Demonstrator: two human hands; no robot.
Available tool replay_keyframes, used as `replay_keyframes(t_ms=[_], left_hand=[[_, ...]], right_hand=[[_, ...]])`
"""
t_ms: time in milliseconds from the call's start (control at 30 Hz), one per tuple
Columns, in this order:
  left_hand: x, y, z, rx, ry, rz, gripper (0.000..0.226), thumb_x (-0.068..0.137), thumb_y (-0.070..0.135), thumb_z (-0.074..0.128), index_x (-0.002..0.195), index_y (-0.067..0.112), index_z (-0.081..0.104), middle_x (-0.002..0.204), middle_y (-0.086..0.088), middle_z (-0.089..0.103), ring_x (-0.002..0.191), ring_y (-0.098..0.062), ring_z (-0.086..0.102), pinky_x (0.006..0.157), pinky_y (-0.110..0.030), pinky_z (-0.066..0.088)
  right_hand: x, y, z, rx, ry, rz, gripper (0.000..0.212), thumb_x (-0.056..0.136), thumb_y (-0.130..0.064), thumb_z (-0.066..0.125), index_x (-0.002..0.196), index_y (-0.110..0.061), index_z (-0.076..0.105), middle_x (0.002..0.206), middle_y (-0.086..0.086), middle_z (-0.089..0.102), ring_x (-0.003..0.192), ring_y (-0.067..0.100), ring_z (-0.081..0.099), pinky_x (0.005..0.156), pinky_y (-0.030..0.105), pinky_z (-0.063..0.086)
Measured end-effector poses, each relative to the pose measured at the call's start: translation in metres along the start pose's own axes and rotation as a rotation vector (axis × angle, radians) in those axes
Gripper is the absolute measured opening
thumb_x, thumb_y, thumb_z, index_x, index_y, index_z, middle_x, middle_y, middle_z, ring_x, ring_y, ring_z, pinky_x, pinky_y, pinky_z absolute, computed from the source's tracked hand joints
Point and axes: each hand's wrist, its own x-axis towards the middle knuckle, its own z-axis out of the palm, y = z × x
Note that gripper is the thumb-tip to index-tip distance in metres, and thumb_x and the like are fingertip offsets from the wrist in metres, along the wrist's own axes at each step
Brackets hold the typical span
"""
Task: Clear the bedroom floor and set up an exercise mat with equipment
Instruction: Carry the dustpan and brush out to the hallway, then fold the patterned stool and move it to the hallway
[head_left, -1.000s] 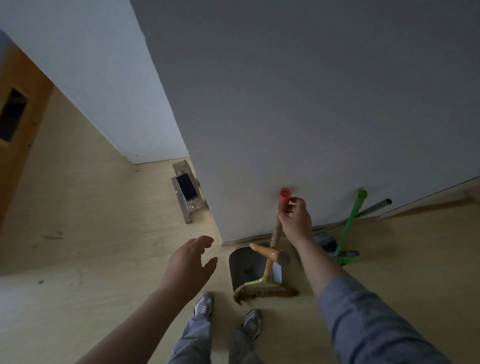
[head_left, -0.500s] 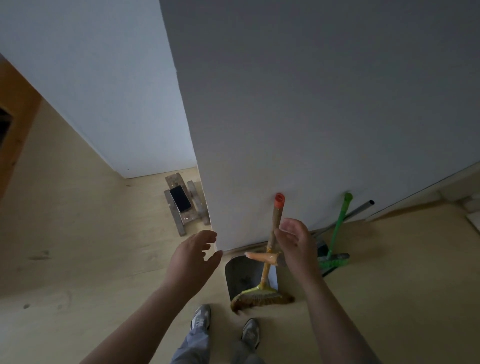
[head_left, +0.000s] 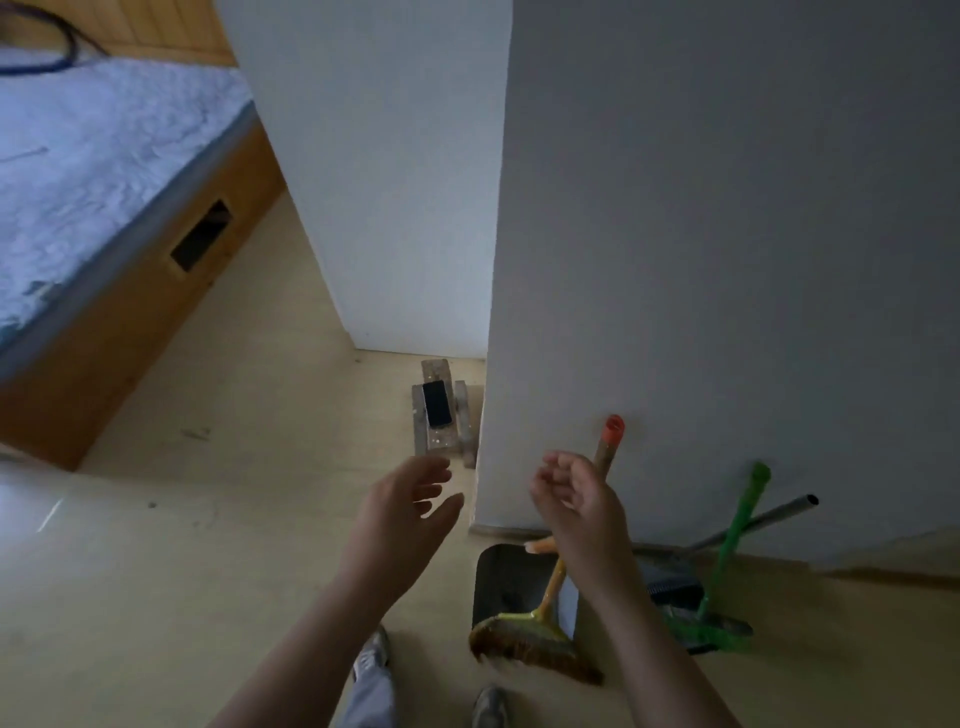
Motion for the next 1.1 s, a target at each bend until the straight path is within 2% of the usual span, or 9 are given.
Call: replay_keyframes(t_ms=[100,167,367,500,633,733,800,900,1100], left_hand=[[-0.017,-0.008,-0.028,-0.018,0.097,-0.039,0.033,0.081,0.019,0.072,0.112,0.022,0.061,0.102,0.012,0.067,0.093,-0.004,0.065,0.079,-0.016,0.053],[-0.029,-0.017,-0.05,-0.04,0.197,-0.073,0.033,0.081,0.019,0.073,0.112,0.022,0.062,0.101,0.011,0.068,0.092,-0.004,0.065,0.08,-0.019,0.054],[-0.077,-0.055,-0.127,-0.09,0.439,-0.187,0.029,0.081,0.019,0.072,0.108,0.025,0.062,0.095,0.016,0.068,0.088,0.001,0.065,0.074,-0.012,0.049],[-0.124,-0.098,-0.191,-0.127,0.59,-0.255,0.029,0.079,0.016,0.073,0.105,0.024,0.063,0.092,0.017,0.068,0.086,0.0,0.065,0.076,-0.018,0.053],[-0.178,-0.142,-0.26,-0.149,0.713,-0.31,0.028,0.078,0.014,0.074,0.103,0.023,0.064,0.092,0.013,0.069,0.085,-0.001,0.067,0.074,-0.016,0.053],[-0.223,-0.176,-0.31,-0.151,0.81,-0.355,0.028,0.078,0.014,0.075,0.102,0.023,0.064,0.092,0.013,0.07,0.085,-0.001,0.067,0.073,-0.014,0.053],[-0.248,-0.194,-0.338,-0.166,0.864,-0.376,0.028,0.078,0.014,0.075,0.102,0.024,0.064,0.092,0.012,0.07,0.085,-0.004,0.068,0.075,-0.019,0.054],[-0.278,-0.216,-0.372,-0.196,0.949,-0.404,0.029,0.078,0.014,0.075,0.099,0.03,0.062,0.094,0.011,0.07,0.086,-0.005,0.068,0.078,-0.026,0.056],[-0.308,-0.255,-0.422,-0.224,1.103,-0.454,0.033,0.079,0.015,0.075,0.095,0.039,0.059,0.095,0.012,0.07,0.087,-0.005,0.068,0.078,-0.024,0.055]], right_hand=[[-0.001,-0.019,0.02,-0.012,-0.09,-0.078,0.022,0.092,-0.027,0.061,0.113,-0.023,0.054,0.104,-0.014,0.061,0.1,0.001,0.06,0.073,0.008,0.049],[-0.004,-0.032,0.041,-0.042,-0.151,-0.139,0.021,0.092,-0.026,0.062,0.112,-0.023,0.056,0.103,-0.012,0.062,0.098,0.001,0.06,0.071,0.006,0.048],[-0.023,-0.075,0.127,-0.096,-0.347,-0.258,0.024,0.091,-0.025,0.063,0.114,-0.02,0.057,0.103,-0.008,0.063,0.097,0.003,0.061,0.076,0.012,0.051],[-0.058,-0.108,0.209,-0.092,-0.535,-0.308,0.025,0.092,-0.027,0.063,0.115,-0.022,0.057,0.103,-0.012,0.063,0.095,-0.002,0.062,0.074,0.01,0.051],[-0.104,-0.139,0.296,-0.064,-0.665,-0.343,0.022,0.09,-0.024,0.066,0.111,-0.02,0.06,0.099,-0.009,0.066,0.09,-0.005,0.063,0.075,0.014,0.053],[-0.145,-0.163,0.362,-0.048,-0.77,-0.364,0.021,0.089,-0.019,0.067,0.109,-0.018,0.062,0.098,-0.006,0.067,0.088,-0.004,0.064,0.075,0.013,0.052],[-0.168,-0.178,0.398,-0.031,-0.834,-0.387,0.022,0.089,-0.019,0.067,0.11,-0.019,0.061,0.099,-0.006,0.067,0.089,-0.004,0.064,0.076,0.013,0.052],[-0.195,-0.199,0.443,-0.029,-0.902,-0.42,0.022,0.088,-0.019,0.067,0.109,-0.02,0.061,0.099,-0.007,0.067,0.088,-0.004,0.064,0.077,0.015,0.053],[-0.219,-0.23,0.525,-0.044,-1.029,-0.511,0.02,0.088,-0.016,0.068,0.106,-0.02,0.062,0.097,-0.006,0.068,0.087,-0.002,0.066,0.076,0.015,0.052]])
